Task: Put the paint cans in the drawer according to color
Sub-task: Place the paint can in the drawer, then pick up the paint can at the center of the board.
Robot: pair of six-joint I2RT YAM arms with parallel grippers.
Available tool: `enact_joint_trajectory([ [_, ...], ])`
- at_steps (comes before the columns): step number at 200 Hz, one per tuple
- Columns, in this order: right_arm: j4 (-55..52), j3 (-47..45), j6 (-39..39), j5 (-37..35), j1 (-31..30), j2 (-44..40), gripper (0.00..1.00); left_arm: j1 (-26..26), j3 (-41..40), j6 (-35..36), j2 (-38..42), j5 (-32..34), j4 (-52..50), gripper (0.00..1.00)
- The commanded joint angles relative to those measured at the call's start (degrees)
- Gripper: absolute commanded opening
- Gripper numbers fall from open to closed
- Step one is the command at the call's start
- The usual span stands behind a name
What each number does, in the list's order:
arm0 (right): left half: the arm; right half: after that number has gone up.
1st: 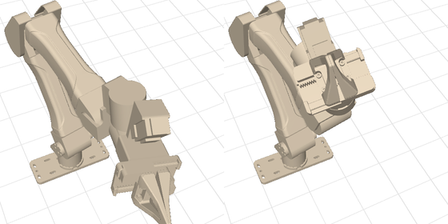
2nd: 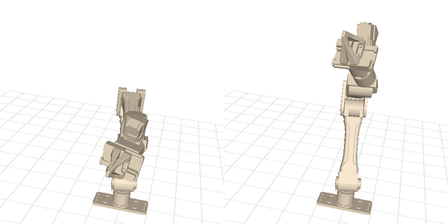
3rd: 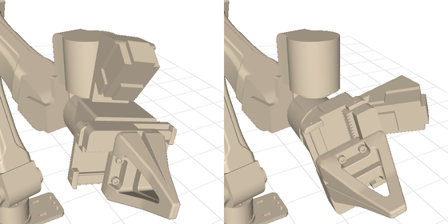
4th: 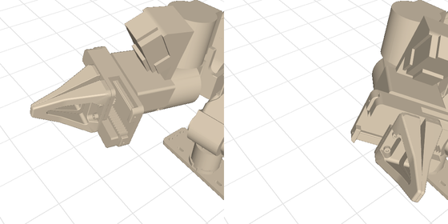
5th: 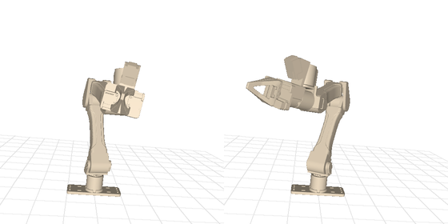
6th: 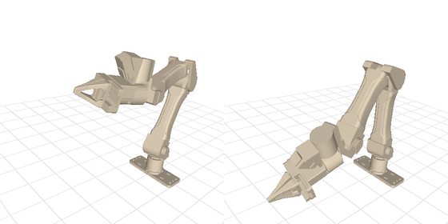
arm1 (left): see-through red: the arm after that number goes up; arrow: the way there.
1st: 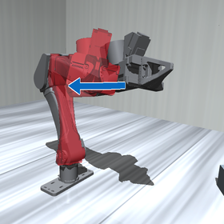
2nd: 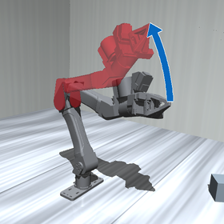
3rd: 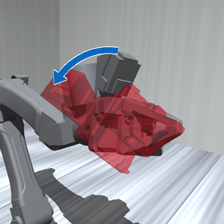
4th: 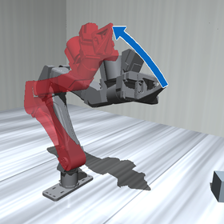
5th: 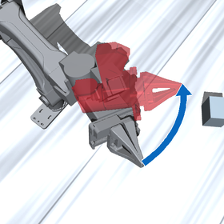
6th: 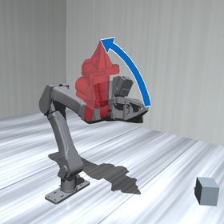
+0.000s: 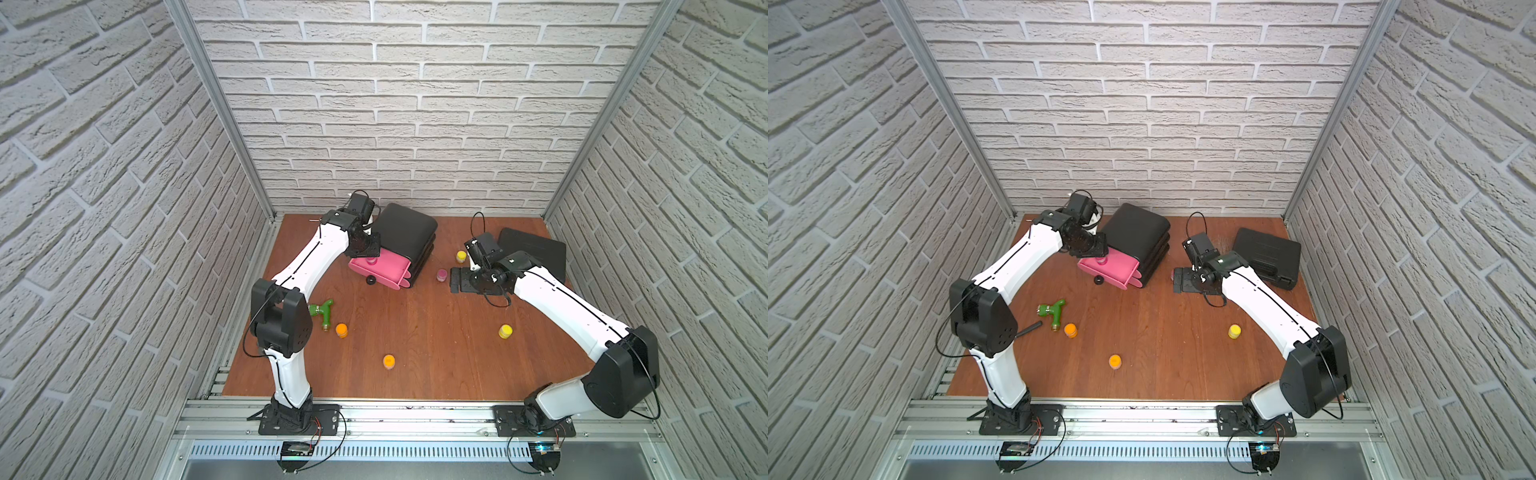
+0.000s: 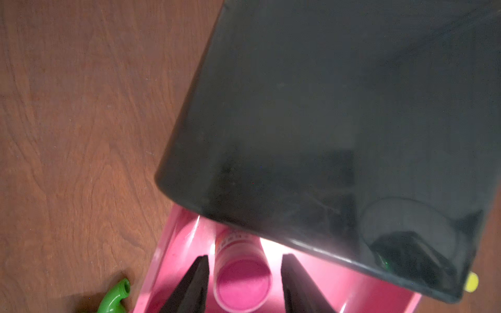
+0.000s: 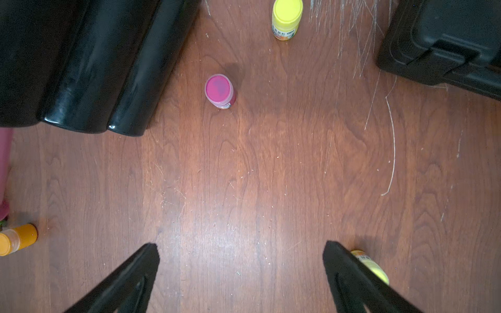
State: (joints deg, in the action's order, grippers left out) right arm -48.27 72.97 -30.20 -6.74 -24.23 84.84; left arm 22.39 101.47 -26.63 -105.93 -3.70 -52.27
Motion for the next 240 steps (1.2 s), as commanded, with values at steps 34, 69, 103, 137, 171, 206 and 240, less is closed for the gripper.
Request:
enact_joint_trajectory([
  [34,7.5,4.8,1.1,-2.0,0.7,10.0,0.86,-6.1,-4.2,-6.8,11.0,-3.9,3.2,0.35],
  [69,7.7,14.1,-2.1,2.0,2.8,21.4,0.69,-13.0,-13.6,-11.7,16.1,-10.6,6.8,0.30],
  [103,9.1,20.0,-3.8,1.8,3.1,29.0,0.64,-16.5,-21.1,-14.9,20.7,-13.1,9.4,0.31],
  [137,5.6,24.3,-5.3,-1.4,3.4,34.3,0.64,-18.4,-27.3,-18.5,23.8,-16.2,13.2,0.35],
  [171,6.1,24.5,-5.0,-2.6,3.8,36.0,0.64,-18.3,-29.0,-18.3,23.7,-18.4,13.6,0.38],
  [206,9.1,23.6,-5.0,0.6,3.8,36.9,0.63,-18.3,-29.5,-18.5,23.4,-19.1,14.1,0.41],
  [240,8.6,24.3,-4.6,1.2,3.8,38.4,0.63,-18.3,-29.2,-18.4,22.1,-19.9,14.1,0.44],
])
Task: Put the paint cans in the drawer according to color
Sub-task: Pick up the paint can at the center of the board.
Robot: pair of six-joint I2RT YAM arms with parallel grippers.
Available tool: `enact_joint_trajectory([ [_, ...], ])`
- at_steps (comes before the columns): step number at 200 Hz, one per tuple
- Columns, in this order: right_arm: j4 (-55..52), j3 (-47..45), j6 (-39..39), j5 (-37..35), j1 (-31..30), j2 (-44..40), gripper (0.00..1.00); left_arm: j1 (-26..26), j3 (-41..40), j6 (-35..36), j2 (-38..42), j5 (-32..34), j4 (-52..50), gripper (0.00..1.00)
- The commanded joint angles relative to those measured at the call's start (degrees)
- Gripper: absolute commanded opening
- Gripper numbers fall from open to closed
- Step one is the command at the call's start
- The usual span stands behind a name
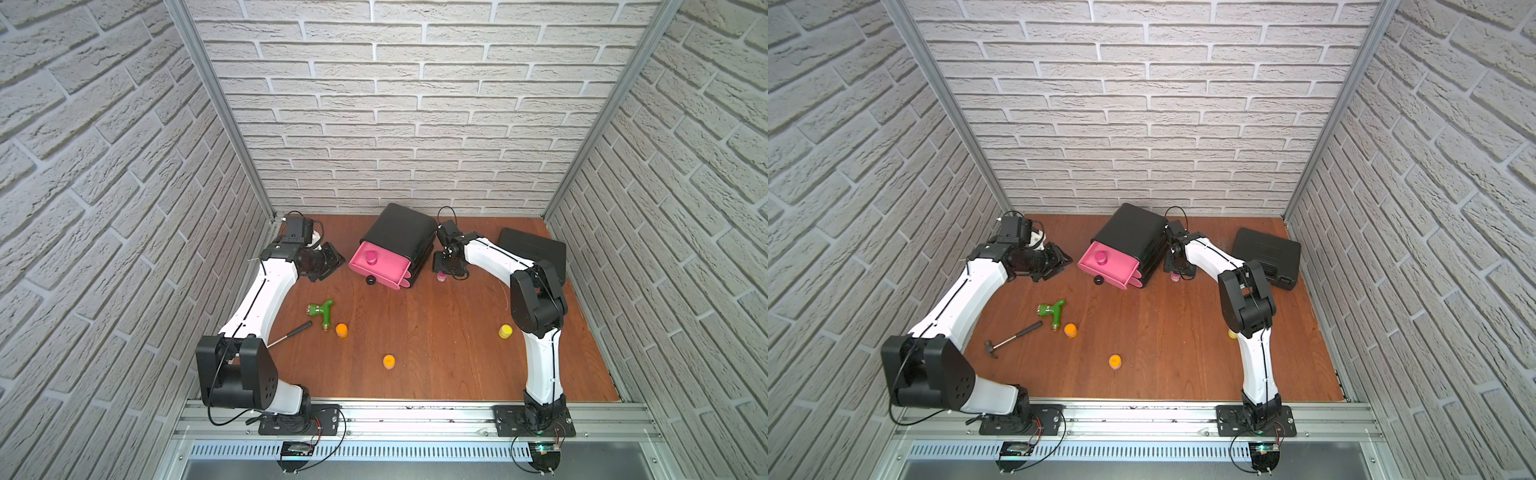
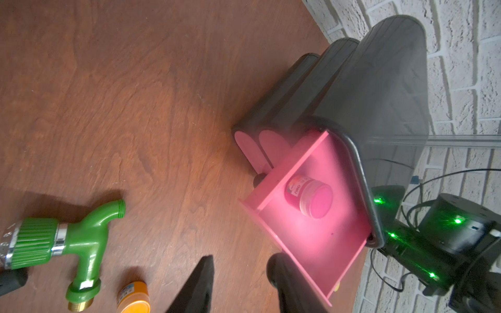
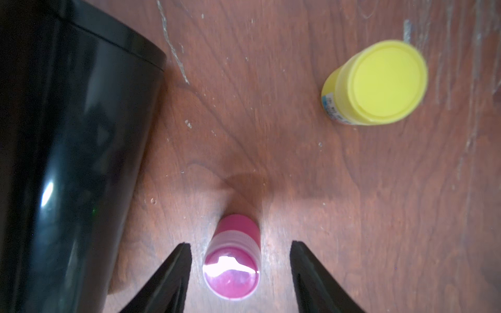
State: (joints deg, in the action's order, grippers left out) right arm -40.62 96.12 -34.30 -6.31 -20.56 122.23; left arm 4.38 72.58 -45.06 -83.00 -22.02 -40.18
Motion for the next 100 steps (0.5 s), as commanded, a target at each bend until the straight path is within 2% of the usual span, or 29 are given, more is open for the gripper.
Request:
enact_joint_trajectory([
  [1,0.9,1.2,-0.4,0.8,0.2,1.0,0.63,-0.2,-0.4,0.1,-0.9,-1.5,2.0,0.44],
  [72,-0.5,1.7,1.2,0.0,0.2,2.0,0.52,-0.2,1.2,-0.1,-3.3,-2.4,2.7,0.48],
  [100,-0.2,1.2,1.7,0.0,0.2,0.9,0.41,-0.2,1.4,-0.1,-3.5,-2.4,3.2,0.49],
])
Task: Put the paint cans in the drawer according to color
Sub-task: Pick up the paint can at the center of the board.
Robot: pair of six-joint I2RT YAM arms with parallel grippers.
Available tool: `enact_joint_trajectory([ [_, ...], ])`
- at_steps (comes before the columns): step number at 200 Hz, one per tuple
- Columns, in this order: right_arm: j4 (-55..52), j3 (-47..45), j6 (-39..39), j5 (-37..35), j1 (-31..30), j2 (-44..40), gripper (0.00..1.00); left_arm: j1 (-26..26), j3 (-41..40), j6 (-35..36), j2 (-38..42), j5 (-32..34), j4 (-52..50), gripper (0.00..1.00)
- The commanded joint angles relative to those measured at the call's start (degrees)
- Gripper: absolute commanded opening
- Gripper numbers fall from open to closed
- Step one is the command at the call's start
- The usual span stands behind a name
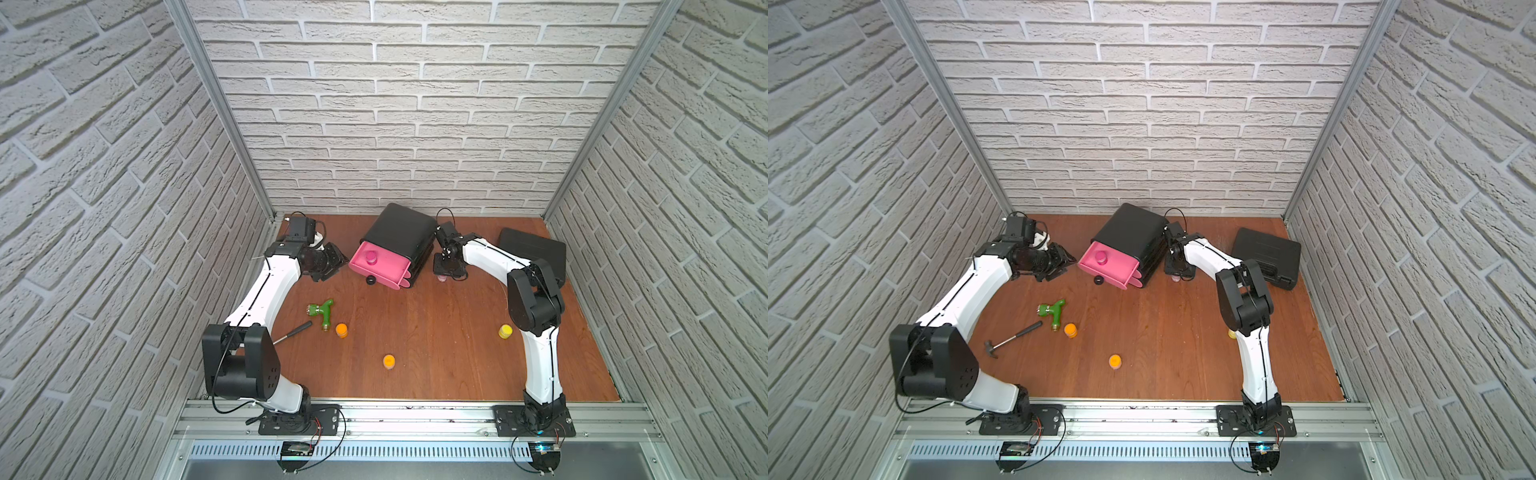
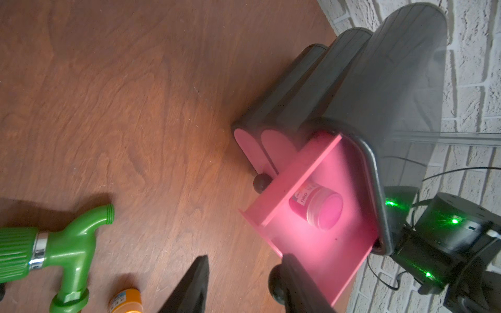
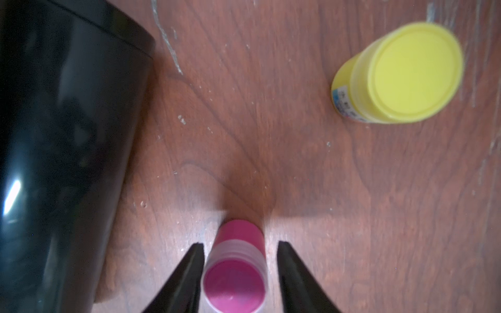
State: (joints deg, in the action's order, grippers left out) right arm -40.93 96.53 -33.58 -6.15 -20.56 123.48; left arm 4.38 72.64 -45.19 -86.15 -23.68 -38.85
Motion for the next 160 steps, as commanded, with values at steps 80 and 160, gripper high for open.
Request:
enact_joint_trajectory([
  [80,-2.7,-1.2,3.1,0.4,0.2,-6.8,0.30,-0.4,1.0,-0.1,-0.5,-1.2,3.5,0.51],
  [160,-11.8,0.8,4.8,3.3,-3.0,-21.8,0.27,-0.4,0.4,-2.5,-2.0,-3.1,8.7,0.46],
])
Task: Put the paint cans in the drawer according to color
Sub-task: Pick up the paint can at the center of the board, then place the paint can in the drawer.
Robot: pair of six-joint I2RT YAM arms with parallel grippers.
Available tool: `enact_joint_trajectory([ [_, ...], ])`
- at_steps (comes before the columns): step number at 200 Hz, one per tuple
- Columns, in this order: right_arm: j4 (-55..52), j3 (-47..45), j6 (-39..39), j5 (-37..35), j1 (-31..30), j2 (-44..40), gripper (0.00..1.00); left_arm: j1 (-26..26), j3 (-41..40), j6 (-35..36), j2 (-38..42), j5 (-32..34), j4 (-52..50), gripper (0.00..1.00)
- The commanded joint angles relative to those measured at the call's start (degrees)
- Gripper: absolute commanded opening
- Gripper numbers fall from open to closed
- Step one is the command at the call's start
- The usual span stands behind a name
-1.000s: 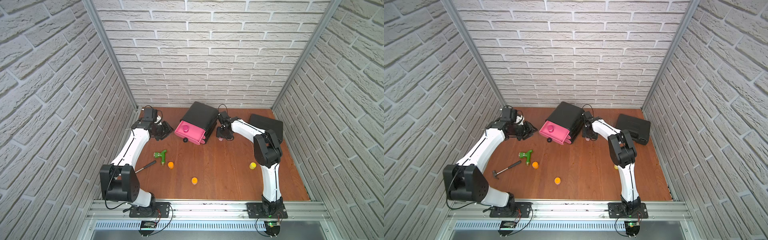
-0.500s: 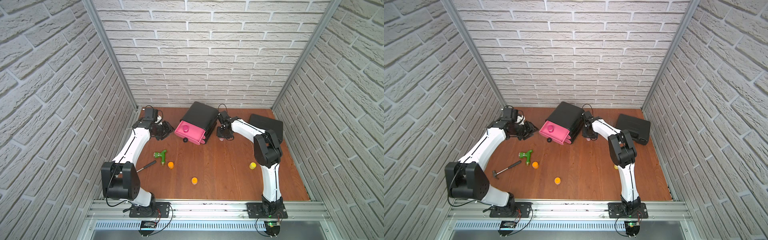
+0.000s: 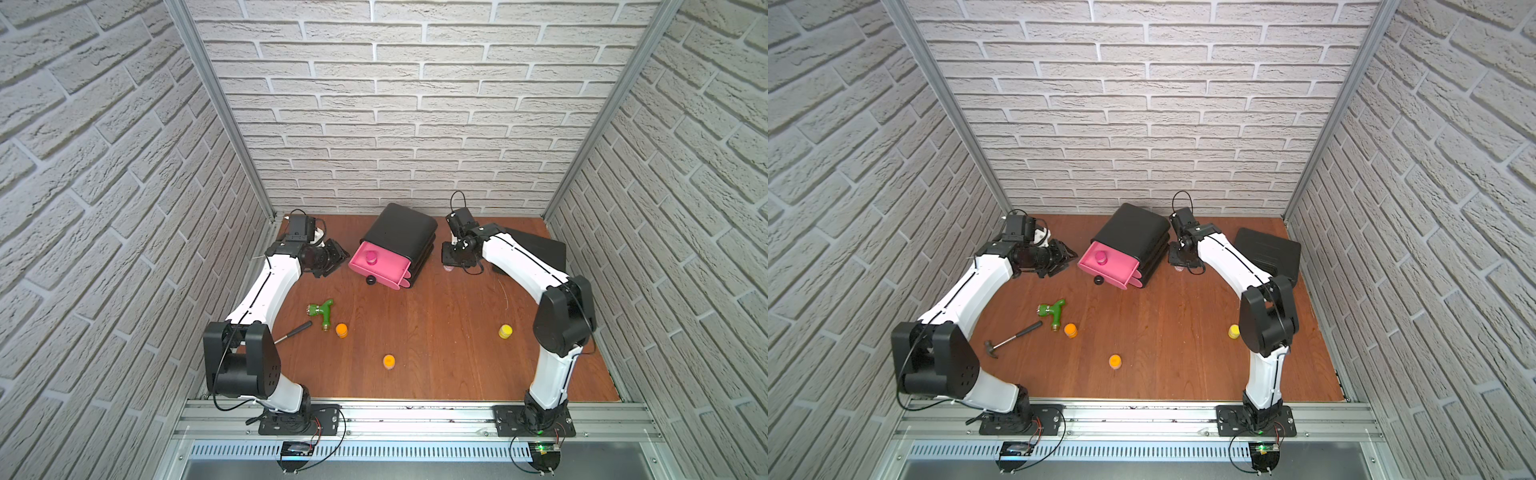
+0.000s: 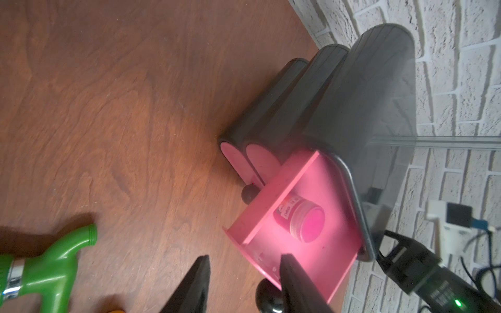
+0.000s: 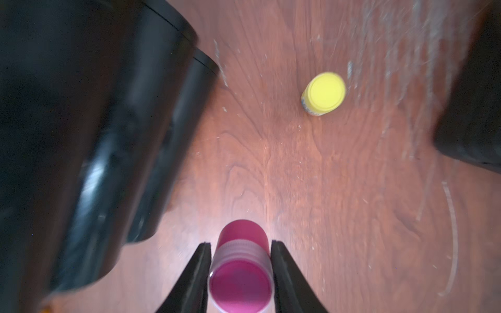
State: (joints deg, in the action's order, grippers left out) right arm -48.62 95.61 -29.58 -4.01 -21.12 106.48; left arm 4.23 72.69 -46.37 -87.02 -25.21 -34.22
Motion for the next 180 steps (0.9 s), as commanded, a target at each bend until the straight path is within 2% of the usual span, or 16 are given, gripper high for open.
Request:
enact_joint_trajectory([
  [1,-4.2,1.8,0.8,1.2,-2.5,-4.8,0.27,-0.3,0.3,-1.4,-1.1,-1.6,4.2,0.46],
  [34,-5.4,4.3,1.0,1.0,-7.3,-8.1,0.27,0.0,0.7,-0.3,-1.2,-0.9,3.8,0.47],
  [65,-3.4,7.5,2.5,0.4,-12.2,-7.2,0.27,-0.1,0.7,-0.1,-2.0,-2.5,4.6,0.50],
  [99,-3.7,15.2,6.3,-1.1,-16.9,-0.7,0.27,-1.2,0.4,-0.3,-2.0,-3.3,4.7,0.53],
  [148,-7.1,28.3,13.3,-5.9,-22.1,9.9,0.27,-3.8,-2.4,-5.0,-1.7,-6.8,9.0,0.50],
  [180,-6.0,32.0,16.7,-8.9,-23.5,14.0,0.27,-4.1,-2.8,-5.6,-1.7,-7.3,9.6,0.48],
])
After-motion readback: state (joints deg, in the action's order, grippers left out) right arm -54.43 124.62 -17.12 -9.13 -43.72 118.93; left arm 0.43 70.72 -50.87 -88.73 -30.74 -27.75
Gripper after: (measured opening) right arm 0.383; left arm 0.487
